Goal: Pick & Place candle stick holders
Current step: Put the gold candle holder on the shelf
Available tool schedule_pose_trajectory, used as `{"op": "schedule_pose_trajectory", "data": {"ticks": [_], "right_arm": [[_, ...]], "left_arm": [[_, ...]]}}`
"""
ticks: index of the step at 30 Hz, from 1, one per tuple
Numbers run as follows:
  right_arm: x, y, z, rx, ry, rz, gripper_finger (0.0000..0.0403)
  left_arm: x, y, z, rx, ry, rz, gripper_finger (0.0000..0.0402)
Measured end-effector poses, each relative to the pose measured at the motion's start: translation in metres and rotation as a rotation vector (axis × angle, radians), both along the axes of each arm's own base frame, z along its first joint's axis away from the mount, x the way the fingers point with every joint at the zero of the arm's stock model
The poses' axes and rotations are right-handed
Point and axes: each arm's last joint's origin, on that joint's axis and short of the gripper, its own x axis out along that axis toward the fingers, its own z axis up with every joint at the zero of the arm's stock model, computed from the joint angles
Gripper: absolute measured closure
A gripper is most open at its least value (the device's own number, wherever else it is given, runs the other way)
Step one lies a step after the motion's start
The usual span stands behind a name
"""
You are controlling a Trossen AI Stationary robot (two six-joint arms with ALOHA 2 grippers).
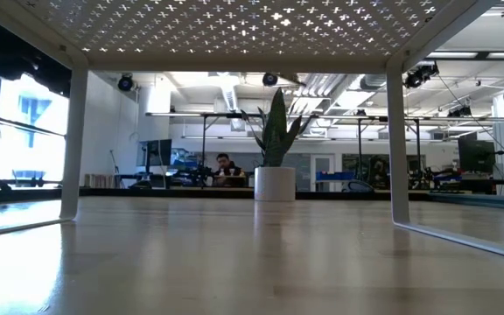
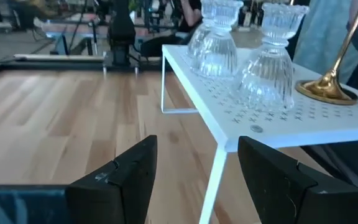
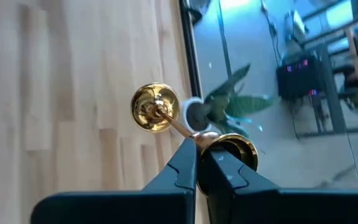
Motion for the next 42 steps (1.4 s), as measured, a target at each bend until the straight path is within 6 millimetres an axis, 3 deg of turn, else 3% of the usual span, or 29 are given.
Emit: {"op": "schedule_pose_trajectory", "data": {"ticks": [10,16,20,24,28,35,42], "right_arm": [[-0.044,0.047,0.054,-0.076,-0.219,0.167,0.0399],[-0.071,0.063,0.066,-0.117,-0.303,0.232,0.0399],[-0.083,0.078,0.071,-0.094,-0.336,0.314,0.0399],[-0.093,0.101,0.075,-0.028,-0.342,0.516,0.04],[-0.113,0.121,0.081,-0.044,-0.391,0.617,0.04],[-0.152,0.133,0.087,0.035,-0.485,0.654,0.04],[-0.158,0.139,0.069,0.243,-0.384,0.65,0.04]], "left_arm": [[-0.001,0.003,-0.003,-0.001,-0.037,0.094,0.0183],[0.003,0.002,-0.014,-0.003,-0.043,0.098,0.0183],[0.005,0.001,-0.019,-0.008,-0.067,0.066,0.0183],[0.005,0.001,-0.021,-0.009,-0.055,0.061,0.0183],[0.005,0.0,-0.021,-0.011,-0.052,0.059,0.0183],[0.005,0.0,-0.021,-0.019,-0.049,0.058,0.0183],[0.005,0.0,-0.022,-0.026,-0.047,0.057,0.0183]]}}
